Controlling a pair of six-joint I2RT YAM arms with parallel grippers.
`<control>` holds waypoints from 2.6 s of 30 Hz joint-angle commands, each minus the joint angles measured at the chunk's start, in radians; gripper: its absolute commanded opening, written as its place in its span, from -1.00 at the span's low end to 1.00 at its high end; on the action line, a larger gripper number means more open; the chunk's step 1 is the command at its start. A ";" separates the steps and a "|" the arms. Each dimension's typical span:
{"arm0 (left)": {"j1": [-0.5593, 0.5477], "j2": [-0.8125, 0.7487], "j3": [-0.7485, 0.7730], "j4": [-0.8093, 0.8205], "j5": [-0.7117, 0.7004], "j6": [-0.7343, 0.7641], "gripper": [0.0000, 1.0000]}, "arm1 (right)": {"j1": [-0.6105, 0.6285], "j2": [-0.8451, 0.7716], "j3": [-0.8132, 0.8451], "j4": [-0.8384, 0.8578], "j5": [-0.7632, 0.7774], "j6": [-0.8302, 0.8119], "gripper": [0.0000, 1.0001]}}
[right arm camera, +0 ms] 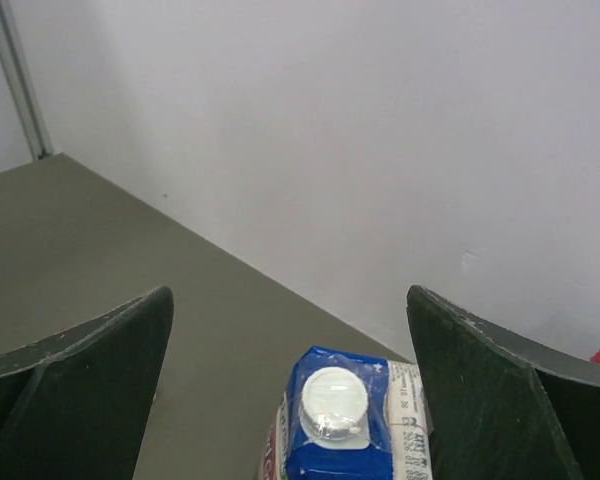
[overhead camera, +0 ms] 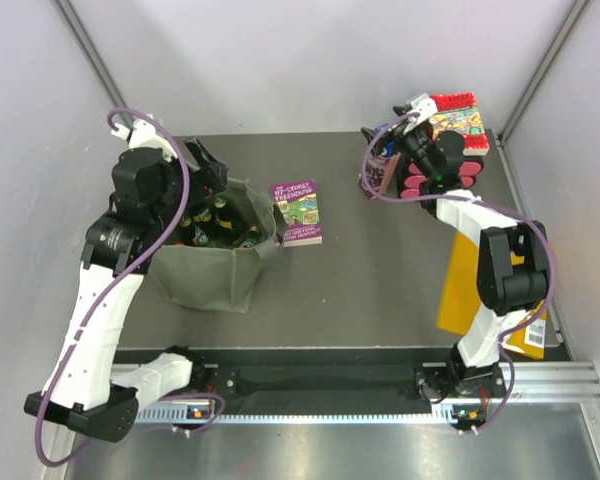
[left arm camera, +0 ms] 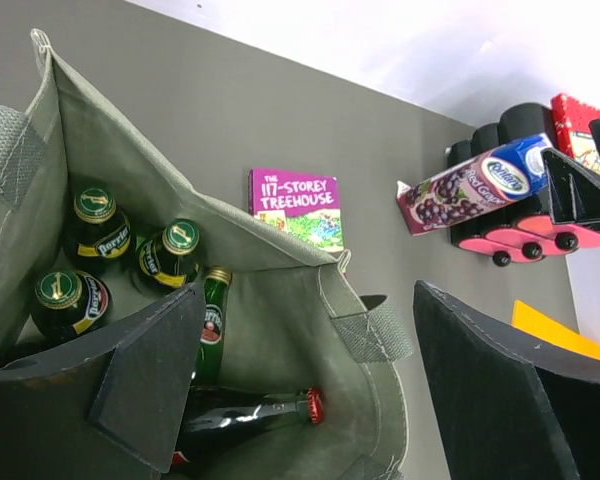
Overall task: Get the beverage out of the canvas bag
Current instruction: Place the drink at the center of the board, then take out the drink from the canvas bag.
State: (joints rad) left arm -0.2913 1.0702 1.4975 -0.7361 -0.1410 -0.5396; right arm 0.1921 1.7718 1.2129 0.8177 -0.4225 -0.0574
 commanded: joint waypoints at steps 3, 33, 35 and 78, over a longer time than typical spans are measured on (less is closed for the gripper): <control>-0.002 -0.001 0.007 -0.028 0.015 0.023 0.78 | 0.001 -0.118 0.138 -0.198 -0.191 -0.033 0.99; -0.002 0.056 -0.056 -0.109 -0.086 0.116 0.77 | 0.736 -0.058 0.614 -1.349 -0.495 -0.650 -0.59; -0.002 0.060 -0.074 -0.086 -0.089 0.130 0.76 | 0.748 -0.019 0.622 -1.361 -0.493 -0.644 -0.59; 0.150 0.387 -0.287 0.366 0.118 0.335 -0.05 | 0.842 0.000 0.405 -1.364 -0.383 -0.714 -0.80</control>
State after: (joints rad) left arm -0.1452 1.4212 1.1687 -0.4107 -0.0196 -0.2321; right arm 1.0138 1.7420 1.6554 -0.4961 -0.8272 -0.7971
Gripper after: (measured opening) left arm 0.497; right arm 0.106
